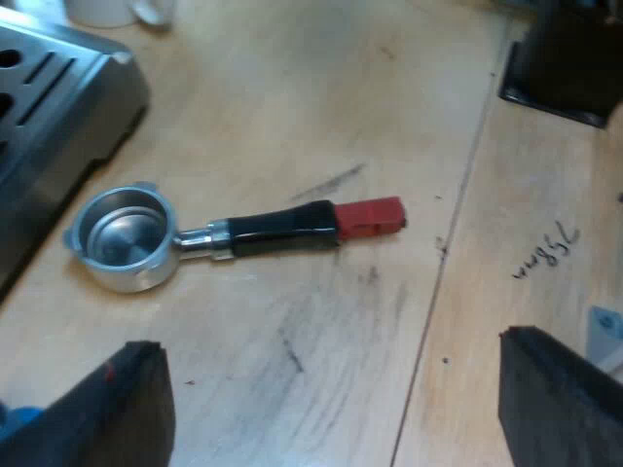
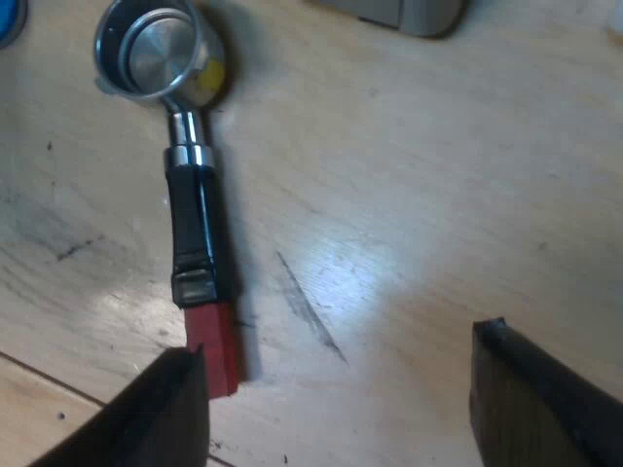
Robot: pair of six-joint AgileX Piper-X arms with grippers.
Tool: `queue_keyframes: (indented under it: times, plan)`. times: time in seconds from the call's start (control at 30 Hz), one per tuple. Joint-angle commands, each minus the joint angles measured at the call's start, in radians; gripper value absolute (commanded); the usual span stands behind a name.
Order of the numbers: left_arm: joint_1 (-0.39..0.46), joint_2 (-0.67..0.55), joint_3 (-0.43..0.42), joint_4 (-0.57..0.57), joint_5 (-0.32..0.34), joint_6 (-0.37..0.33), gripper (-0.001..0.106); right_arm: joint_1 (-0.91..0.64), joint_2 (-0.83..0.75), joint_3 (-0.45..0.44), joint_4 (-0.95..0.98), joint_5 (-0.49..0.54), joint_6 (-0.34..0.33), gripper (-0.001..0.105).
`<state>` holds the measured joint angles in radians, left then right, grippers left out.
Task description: Put the handle in the coffee machine
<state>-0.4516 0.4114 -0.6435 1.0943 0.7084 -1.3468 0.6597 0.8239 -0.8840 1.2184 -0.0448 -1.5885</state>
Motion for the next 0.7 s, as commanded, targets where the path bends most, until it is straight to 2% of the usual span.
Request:
queue_keyframes:
  times: [0.03,0.1,0.23,0.27,0.3,0.33,0.37,0.43,0.7]
  plan:
    - [-0.015,0.002,-0.006,-0.006,0.008,0.006,0.071,0.035,0.027,-0.009,-0.026,0.033,0.048,0.059]
    - [-0.017,0.002,-0.006,-0.008,0.008,0.006,0.071,0.057,0.045,-0.009,-0.031,0.045,0.056,0.059]
    - [-0.017,0.002,-0.006,-0.008,0.008,0.006,0.071,0.099,0.103,-0.009,-0.032,0.071,0.052,0.047]
    - [-0.017,0.002,-0.006,-0.008,0.008,0.006,0.071,0.099,0.103,-0.009,-0.032,0.071,0.052,0.047]
    - [-0.017,0.002,-0.006,-0.008,0.008,0.006,0.071,0.114,0.138,-0.009,-0.032,0.071,0.052,0.029]
    - [-0.017,0.002,-0.006,-0.008,0.008,0.006,0.071,0.115,0.154,-0.009,-0.032,0.071,0.052,0.02]
    - [-0.017,0.002,-0.006,-0.008,0.008,0.006,0.071,0.114,0.162,-0.009,-0.034,0.071,0.052,0.017]
    - [-0.017,0.002,-0.006,-0.008,0.008,0.006,0.071,0.114,0.191,-0.009,-0.044,0.071,0.052,0.0]
    - [-0.017,0.002,-0.006,-0.008,0.008,0.006,0.071,0.114,0.262,0.005,-0.121,0.068,0.07,0.0]
